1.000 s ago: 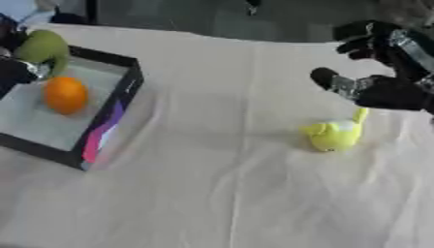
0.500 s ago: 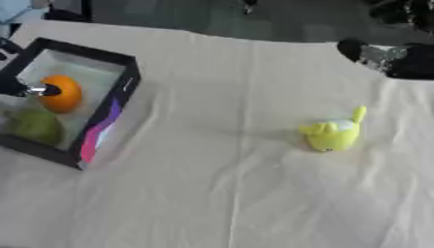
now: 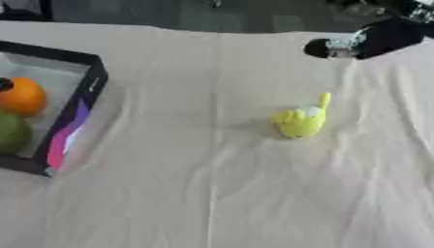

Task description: Pick up the objects with one hand, pass them to the other hand, and then place them into the box on the other side of the table.

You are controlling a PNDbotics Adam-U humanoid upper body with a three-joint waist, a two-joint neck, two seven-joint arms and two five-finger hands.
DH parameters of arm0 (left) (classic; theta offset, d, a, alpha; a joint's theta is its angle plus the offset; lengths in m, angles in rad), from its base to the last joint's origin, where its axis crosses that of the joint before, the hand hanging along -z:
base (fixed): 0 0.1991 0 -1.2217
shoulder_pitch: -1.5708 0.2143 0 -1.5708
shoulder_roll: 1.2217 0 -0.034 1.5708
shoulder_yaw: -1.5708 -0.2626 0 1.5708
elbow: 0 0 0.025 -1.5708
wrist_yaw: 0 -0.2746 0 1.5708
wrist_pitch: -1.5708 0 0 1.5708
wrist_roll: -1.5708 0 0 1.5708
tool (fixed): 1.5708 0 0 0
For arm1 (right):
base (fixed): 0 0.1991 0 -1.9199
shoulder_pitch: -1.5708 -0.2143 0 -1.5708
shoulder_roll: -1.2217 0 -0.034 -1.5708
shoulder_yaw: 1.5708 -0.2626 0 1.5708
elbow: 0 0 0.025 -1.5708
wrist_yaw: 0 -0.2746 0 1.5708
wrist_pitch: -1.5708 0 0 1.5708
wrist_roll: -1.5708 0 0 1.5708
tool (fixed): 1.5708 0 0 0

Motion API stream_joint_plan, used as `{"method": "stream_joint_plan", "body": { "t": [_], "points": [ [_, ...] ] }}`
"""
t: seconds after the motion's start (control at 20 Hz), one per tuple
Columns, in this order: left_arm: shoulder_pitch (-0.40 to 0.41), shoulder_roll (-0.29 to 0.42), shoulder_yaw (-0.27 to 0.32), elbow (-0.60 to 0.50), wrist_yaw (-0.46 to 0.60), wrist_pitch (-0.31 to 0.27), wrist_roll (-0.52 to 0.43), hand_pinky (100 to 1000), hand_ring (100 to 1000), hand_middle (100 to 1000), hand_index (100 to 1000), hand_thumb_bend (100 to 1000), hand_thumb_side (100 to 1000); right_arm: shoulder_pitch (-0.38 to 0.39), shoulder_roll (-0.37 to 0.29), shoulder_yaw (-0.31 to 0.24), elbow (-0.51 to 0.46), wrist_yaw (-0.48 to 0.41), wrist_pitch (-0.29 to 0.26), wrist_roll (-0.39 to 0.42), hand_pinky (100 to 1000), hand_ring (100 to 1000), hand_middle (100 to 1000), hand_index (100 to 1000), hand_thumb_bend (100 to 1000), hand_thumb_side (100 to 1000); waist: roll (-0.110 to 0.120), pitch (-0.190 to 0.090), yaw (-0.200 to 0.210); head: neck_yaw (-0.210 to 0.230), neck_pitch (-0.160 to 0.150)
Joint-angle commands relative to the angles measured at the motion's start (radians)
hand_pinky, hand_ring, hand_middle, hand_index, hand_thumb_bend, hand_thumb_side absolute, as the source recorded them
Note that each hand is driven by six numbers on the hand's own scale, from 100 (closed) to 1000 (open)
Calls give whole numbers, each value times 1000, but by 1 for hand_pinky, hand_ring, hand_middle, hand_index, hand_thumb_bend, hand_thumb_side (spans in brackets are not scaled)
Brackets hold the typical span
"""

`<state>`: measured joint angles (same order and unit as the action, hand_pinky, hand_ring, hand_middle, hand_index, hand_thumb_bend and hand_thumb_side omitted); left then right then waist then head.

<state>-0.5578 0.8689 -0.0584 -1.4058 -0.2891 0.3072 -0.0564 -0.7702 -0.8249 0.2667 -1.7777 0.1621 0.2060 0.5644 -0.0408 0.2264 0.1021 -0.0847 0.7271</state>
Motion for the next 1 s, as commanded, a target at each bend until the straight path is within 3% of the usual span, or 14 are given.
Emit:
{"method": "stream_joint_plan", "body": {
  "t": [0.05,0.3,0.65,1.0],
  "points": [
    [2,20,33,-95,104,26,106,801,672,615,650,735,389,-17,-86,5,-20,-3,-35,128,892,872,857,874,598,457,-12,-35,-2,-16,-2],
    [21,-5,19,-190,233,48,225,806,662,603,687,703,395,-19,-107,54,-41,-7,-20,212,890,872,854,873,619,445,-7,-31,-1,-27,-13],
    [30,-4,15,-227,267,51,261,809,669,607,678,694,390,-14,-97,125,36,16,-24,276,889,872,850,875,634,422,0,-23,6,-30,-17],
    [31,-11,17,-246,269,49,259,810,670,607,674,691,391,-21,-18,166,133,138,-33,213,881,859,833,865,615,430,7,-16,16,-39,-26]
  ]
}}
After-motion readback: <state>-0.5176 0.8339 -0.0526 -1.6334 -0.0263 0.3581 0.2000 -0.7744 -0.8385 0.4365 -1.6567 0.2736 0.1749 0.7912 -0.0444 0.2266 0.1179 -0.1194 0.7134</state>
